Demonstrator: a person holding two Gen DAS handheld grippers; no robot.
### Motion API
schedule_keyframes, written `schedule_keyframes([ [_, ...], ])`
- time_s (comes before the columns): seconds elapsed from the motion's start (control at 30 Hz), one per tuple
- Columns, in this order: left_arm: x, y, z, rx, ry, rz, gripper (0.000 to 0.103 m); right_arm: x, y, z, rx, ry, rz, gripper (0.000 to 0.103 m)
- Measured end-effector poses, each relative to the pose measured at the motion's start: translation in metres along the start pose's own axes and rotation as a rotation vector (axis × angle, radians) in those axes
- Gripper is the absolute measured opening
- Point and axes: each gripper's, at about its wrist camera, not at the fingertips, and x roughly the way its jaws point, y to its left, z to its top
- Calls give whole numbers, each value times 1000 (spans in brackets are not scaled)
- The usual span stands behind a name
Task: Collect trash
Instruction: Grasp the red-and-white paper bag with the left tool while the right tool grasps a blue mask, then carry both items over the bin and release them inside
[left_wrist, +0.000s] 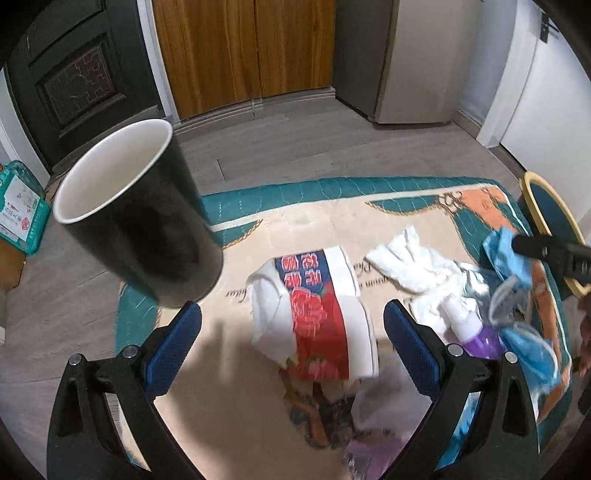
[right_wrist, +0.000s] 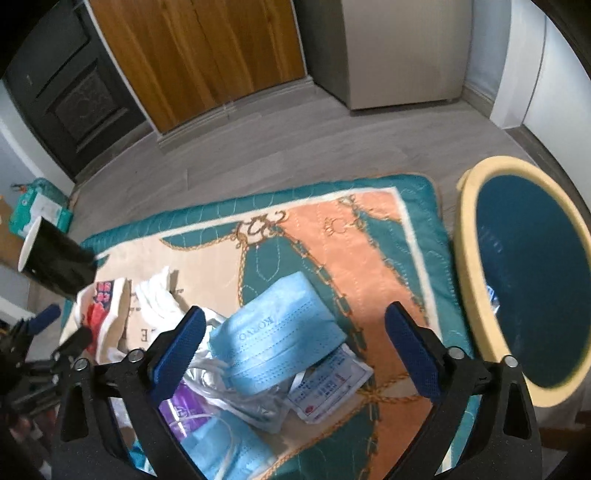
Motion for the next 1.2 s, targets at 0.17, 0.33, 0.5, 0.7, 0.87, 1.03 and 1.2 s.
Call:
schedule_keyframes([
  [0.17,18,-3,2,-38,38,-16,97,8,-1,-3,8,49,28,72],
  [0.33,29,-13,-4,28,82,8,96,11,-3,-5,5,76,54,45],
  [0.5,30,-17,-5,56,102,-4,76,6,2,-5,-22,62,69,25],
  [0.7,17,-12,-5,53,80,-8,75,-14,4,-3,-18,25,102,16],
  [0.87,-14,-11,-4,46,11,30,75,-40,6,-2,5,-26,131,14],
  [1.03,-52,-16,5,47,-67,25,75,-78,4,-1,8,-90,147,13],
  [1.2,-93,-31,22,54,-157,-3,75,-129,-6,9,-17,-178,145,13],
])
